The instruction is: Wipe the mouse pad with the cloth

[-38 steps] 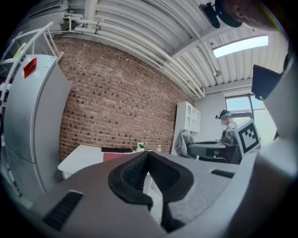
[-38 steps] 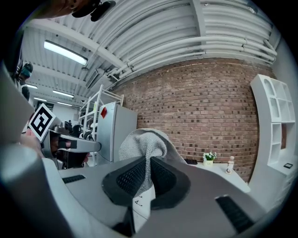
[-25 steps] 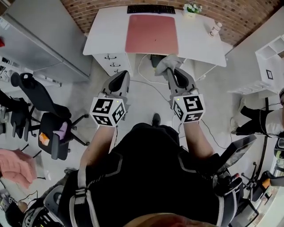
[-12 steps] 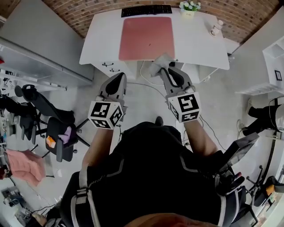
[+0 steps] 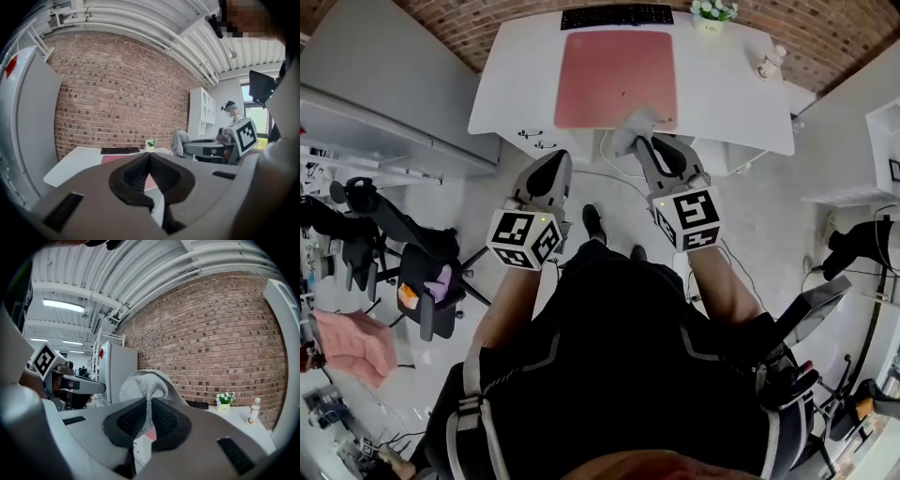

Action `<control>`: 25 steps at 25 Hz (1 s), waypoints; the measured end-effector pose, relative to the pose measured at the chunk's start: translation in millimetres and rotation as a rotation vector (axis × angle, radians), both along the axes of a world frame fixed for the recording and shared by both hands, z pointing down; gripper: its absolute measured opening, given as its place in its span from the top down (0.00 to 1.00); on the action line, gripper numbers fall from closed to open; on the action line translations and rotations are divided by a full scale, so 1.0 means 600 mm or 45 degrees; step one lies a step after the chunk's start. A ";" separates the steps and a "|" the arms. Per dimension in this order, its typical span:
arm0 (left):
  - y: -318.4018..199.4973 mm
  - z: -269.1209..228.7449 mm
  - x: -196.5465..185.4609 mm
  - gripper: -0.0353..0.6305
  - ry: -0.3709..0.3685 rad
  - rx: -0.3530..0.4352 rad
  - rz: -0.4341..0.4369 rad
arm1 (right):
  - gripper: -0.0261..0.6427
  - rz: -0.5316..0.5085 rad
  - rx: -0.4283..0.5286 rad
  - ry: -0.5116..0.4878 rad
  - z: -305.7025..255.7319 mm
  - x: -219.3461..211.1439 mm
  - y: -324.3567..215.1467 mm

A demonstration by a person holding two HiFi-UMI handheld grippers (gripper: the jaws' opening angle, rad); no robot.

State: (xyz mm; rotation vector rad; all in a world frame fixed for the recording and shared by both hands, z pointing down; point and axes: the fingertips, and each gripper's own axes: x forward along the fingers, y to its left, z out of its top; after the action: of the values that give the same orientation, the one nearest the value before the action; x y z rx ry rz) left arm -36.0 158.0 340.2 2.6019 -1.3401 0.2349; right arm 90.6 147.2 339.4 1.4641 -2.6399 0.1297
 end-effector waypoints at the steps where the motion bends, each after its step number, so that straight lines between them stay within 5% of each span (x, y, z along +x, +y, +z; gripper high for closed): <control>1: -0.010 0.000 -0.006 0.95 0.007 0.005 0.001 | 0.91 -0.004 0.005 0.012 -0.002 -0.007 -0.010; 25: -0.288 0.077 -0.204 0.95 0.093 -0.110 -0.043 | 0.91 -0.051 -0.100 0.197 0.060 -0.200 -0.279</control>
State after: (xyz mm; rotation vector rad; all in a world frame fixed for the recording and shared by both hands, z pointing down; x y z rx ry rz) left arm -158.2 -14.8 386.2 2.4905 -1.3178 0.1857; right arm -29.3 -20.3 375.4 1.3388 -2.5096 0.1096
